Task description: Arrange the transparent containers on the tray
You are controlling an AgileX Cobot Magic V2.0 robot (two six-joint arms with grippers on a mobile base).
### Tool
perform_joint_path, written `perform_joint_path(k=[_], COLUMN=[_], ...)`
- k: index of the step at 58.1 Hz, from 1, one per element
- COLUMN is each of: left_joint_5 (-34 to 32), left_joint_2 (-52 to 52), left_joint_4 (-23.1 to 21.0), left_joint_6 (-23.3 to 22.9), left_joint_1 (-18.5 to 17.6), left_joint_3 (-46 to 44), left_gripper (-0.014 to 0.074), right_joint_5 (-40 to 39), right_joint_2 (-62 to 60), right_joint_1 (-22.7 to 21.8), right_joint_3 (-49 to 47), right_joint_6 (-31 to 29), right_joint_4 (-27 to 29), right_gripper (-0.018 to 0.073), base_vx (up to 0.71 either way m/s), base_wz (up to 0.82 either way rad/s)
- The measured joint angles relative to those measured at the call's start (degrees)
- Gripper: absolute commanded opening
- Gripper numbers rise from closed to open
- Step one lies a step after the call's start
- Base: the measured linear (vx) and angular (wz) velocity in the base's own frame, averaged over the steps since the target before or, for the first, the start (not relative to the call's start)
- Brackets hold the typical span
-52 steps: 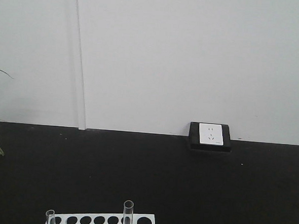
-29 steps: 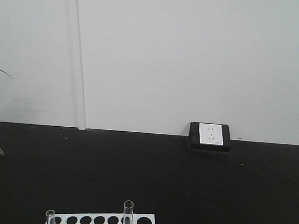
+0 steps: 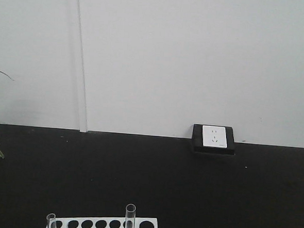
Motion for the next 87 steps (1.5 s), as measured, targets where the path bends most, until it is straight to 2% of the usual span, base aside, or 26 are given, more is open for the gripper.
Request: perform_joint_path(k=[18,36,42,52,61,72,78,87], left_joint_5=[-11.4,-17.5,-15.5,-9.7,-4.8,-4.2,-2.4,1.8], left_joint_2=[0.0,0.0,0.1,3.9,11.6,19.4,23.1,27.2], left_joint_4=[0.0,0.0,0.0,1.4,5.1,6.0,6.1,6.1], left_joint_6=[0.0,0.0,0.0,1.0,1.5,1.8,1.8,1.8], left_joint_1=[0.0,0.0,0.0,0.0,0.0,0.0,0.0,0.0], left_joint_3=[0.0,-0.1,-2.3,-14.4,-25.6,-30.1,-30.1,-30.1], left_gripper=[-0.0007,-0.0007,-0.0007,-0.0007,-0.0007,0.0002,0.0039,0.0167], right_joint_5=[-6.1,-17.9,-13.5,-5.2,-4.4,-6.5,-6.5,-6.5], right_joint_2=[0.0,0.0,0.2,5.7,14.2,22.8,27.2,31.5], right_joint_1=[0.0,0.0,0.0,0.0,0.0,0.0,0.0,0.0], right_joint_3=[0.0,-0.3,-4.1,-16.7,-25.5,-28.9,-29.0,-29.0], right_joint_6=[0.0,0.6,1.0,1.3,1.4,1.5,2.1,3.9], right_joint_4=[-0.2,-0.2,-0.1,-1.1,-2.1,-2.2,-2.2,-1.3], right_gripper=[-0.0011,-0.0011,-0.0011,-0.0011,-0.0011,-0.0004,0.0015,0.0076], base_vx=[0.0,0.0,0.0,0.0,0.0,0.0,0.0,0.0], base_wz=[0.0,0.0,0.0,0.0,0.0,0.0,0.0,0.0])
